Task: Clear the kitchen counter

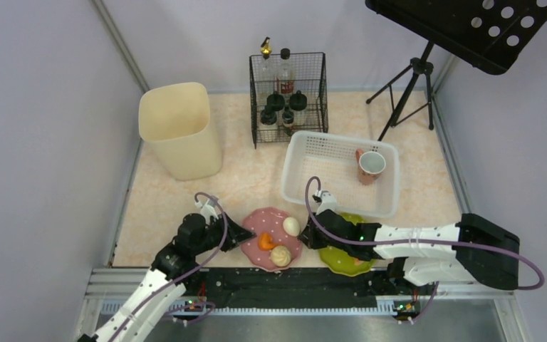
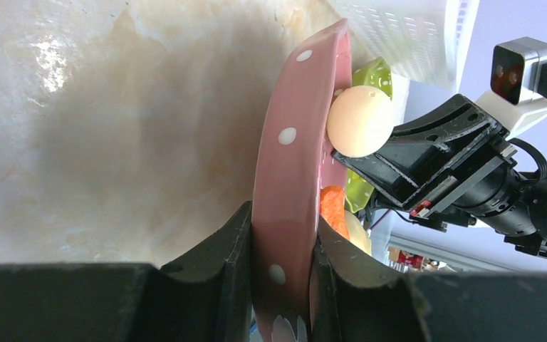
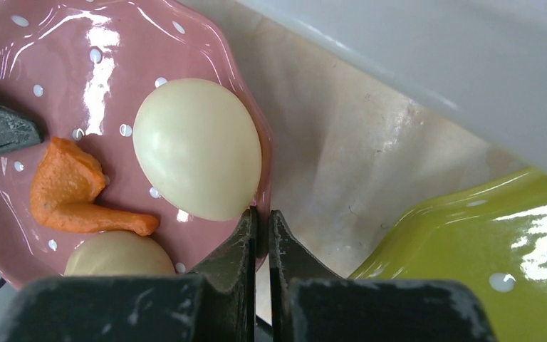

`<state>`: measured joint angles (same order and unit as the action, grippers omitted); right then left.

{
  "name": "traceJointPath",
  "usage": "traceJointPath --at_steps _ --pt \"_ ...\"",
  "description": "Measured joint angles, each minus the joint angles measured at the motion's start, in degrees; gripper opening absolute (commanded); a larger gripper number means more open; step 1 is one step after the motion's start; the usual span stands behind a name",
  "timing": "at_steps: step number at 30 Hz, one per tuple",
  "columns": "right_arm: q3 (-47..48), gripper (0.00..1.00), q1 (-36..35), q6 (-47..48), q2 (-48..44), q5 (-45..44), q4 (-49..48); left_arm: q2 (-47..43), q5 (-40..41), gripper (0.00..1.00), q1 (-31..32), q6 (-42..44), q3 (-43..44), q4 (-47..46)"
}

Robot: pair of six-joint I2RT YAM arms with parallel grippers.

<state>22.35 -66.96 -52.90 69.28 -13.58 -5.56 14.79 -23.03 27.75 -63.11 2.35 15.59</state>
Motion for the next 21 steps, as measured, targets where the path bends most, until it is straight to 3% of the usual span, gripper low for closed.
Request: traceJointPath --at_steps 11,21 --pt "4.9 0.0 -0.5 2.6 -5.1 -0.3 9.9 -9.6 -0.2 0.0 0.0 -2.7 1.1 7.2" --pt "8.4 0.0 -0.9 4.1 -7.8 -0.1 16.1 -11.9 -1.6 0.0 -0.2 -4.4 2.1 9.5"
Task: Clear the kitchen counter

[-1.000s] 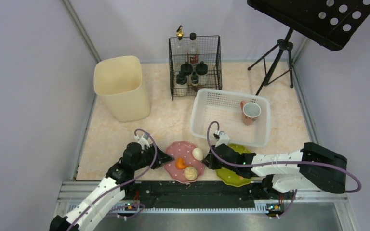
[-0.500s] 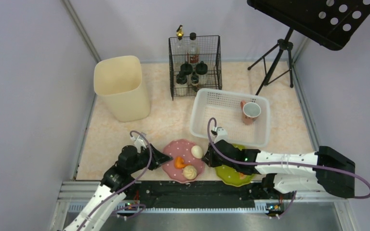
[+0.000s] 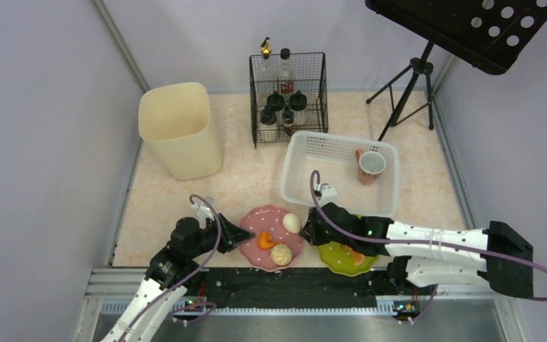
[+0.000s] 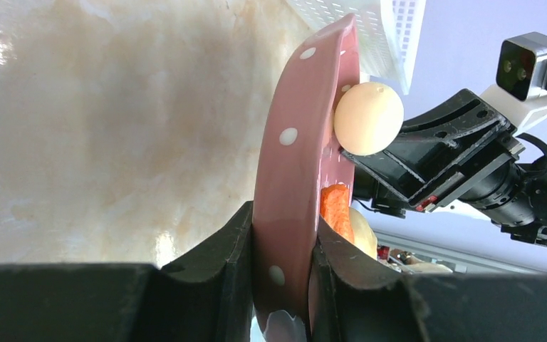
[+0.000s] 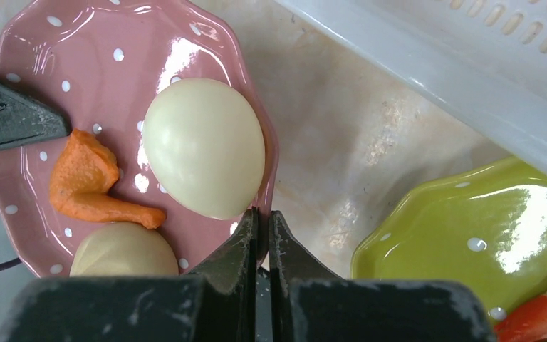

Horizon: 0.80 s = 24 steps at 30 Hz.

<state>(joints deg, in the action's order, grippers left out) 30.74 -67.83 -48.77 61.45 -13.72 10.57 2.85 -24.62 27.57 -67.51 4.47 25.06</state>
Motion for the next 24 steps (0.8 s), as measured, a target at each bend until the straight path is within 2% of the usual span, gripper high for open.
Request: traceJointPath --at_steps 12,18,24 --pt "8.0 0.0 -0.3 3.2 -2.8 -1.9 8.0 3.3 1.0 0.0 -0.2 -0.1 8.3 1.7" --pt "12.5 0.0 -0.3 5.6 -2.8 -5.3 12.4 12.5 1.8 0.0 -0.2 1.5 13.4 -1.6" --pt "17.9 0.01 0.9 8.8 -3.5 -9.1 15.7 24.3 3.8 0.0 -0.2 6.4 23.8 -3.4"
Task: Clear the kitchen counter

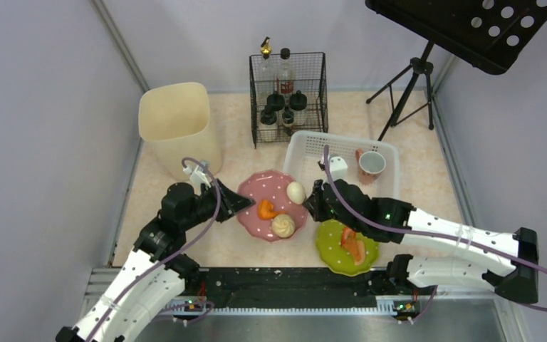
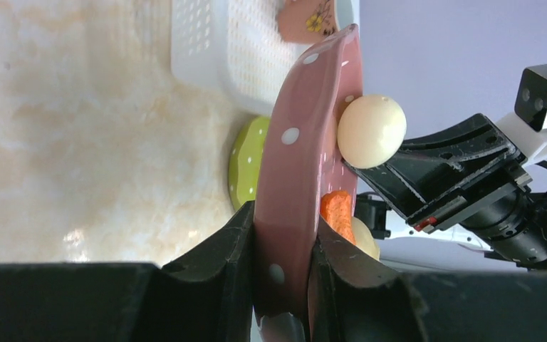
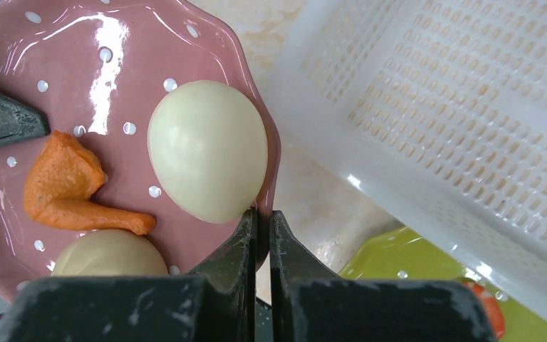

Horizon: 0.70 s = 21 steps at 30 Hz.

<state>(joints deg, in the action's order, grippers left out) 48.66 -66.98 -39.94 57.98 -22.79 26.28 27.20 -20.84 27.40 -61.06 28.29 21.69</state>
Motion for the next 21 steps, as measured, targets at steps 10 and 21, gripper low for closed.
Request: traceJointPath --at_steps 10,21 --pt "5.8 0.25 2.0 4.3 -2.2 -2.2 2.2 7.8 -0.5 0.0 -2.9 4.1 9.2 -3.1" --pt "9.2 0.35 4.3 7.4 -3.5 -2.8 5.3 8.0 -0.9 0.0 -11.6 2.3 7.1 -5.9"
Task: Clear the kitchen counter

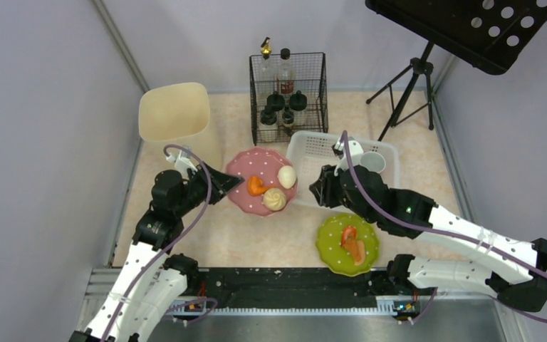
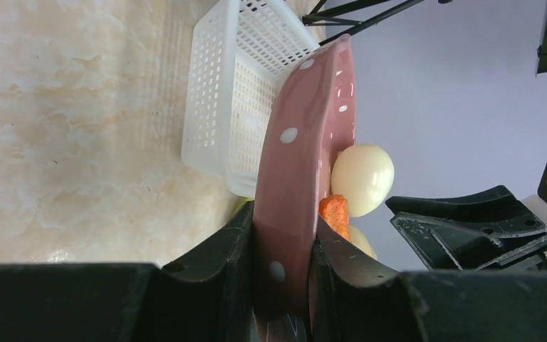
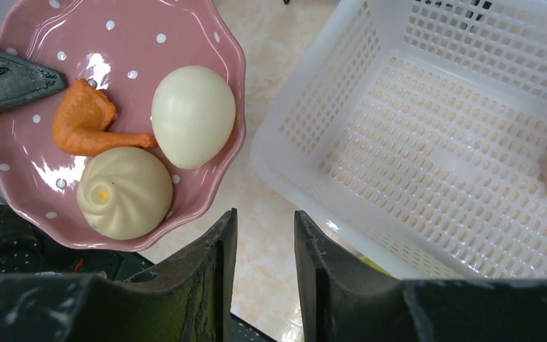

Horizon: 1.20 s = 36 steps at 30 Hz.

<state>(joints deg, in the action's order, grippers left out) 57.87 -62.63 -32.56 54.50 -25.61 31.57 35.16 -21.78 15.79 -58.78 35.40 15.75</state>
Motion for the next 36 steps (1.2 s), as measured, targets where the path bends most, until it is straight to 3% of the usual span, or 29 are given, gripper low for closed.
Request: traceJointPath --at_steps 8,17,26,36 --pt "0.0 0.35 1.2 0.5 0.0 0.0 1.2 1.5 -4.2 0.0 -4.5 -2.8 -2.8 -4.6" --pt "-1.3 0.35 2.4 0.4 -1.3 0.0 1.2 7.1 -10.0 0.0 -15.0 -6.2 -2.4 -12.2" --pt "-4.0 0.35 2.4 0.4 -1.4 0.2 0.9 15.7 -14.4 0.0 -25.0 -7.8 6.1 -14.5" --pt "-6.2 0.35 3.2 0.4 -1.4 1.7 -0.3 22.2 -19.2 0.0 -29.8 -9.9 16.6 -17.4"
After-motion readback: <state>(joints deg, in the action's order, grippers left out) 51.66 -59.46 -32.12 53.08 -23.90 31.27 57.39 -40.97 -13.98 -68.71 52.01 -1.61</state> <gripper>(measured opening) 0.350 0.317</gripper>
